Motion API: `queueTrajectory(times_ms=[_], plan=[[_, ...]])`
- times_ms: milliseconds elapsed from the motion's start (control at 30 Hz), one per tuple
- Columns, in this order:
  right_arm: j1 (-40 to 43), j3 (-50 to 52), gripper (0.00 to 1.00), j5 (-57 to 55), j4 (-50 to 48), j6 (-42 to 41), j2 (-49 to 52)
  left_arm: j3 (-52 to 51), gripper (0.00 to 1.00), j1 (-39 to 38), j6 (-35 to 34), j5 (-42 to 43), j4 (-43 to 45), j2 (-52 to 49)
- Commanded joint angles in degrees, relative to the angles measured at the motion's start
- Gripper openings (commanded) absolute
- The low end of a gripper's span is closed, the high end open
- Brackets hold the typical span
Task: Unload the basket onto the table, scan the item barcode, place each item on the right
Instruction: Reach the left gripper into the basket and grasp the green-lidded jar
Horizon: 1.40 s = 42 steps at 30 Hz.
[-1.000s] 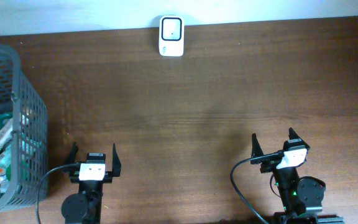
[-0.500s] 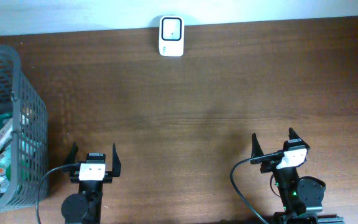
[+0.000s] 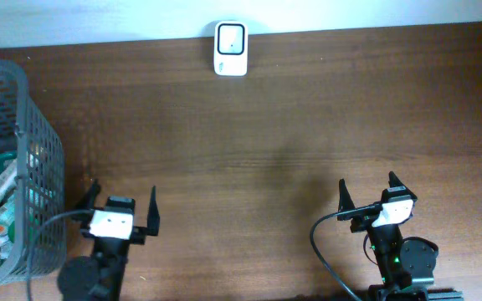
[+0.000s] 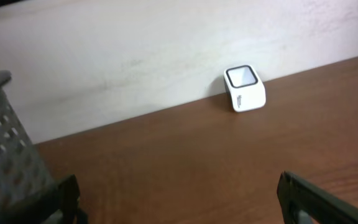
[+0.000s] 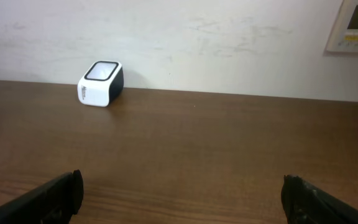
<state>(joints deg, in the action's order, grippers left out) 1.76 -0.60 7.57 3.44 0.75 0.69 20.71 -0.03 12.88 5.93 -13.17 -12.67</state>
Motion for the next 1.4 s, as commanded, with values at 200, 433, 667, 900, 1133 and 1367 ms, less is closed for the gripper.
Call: queueTrajectory(times_ms=[200, 433, 667, 900, 1133, 1367], plan=[[-0.3, 0.3, 0.98, 0.6, 0.3, 0.3, -0.3, 49.1, 0.99, -0.1, -0.6, 2.4, -26.9, -41.0], [-0.3, 0.3, 0.98, 0.6, 0.3, 0.3, -0.3, 71.6, 0.99, -0.1, -0.4, 18.8, -47.9, -63.8], [-0.3, 0.3, 0.98, 0.6, 0.3, 0.3, -0.3, 78.3, 0.99, 9.2, -18.2, 0.0, -51.3, -64.2], [-0.3, 0.3, 0.98, 0.6, 0.3, 0.3, -0.3, 83.2, 0.98, 38.1, -34.8, -7.3, -57.5, -66.2], [-0.3, 0.3, 0.98, 0.6, 0.3, 0.3, -0.3, 77.8, 0.96, 49.7, -35.6, -7.4, -63.4, -78.3], [-0.3, 0.3, 0.98, 0.6, 0.3, 0.3, -0.3, 59.9, 1.00, 49.7, -35.1, -7.9, -54.6, -79.6]])
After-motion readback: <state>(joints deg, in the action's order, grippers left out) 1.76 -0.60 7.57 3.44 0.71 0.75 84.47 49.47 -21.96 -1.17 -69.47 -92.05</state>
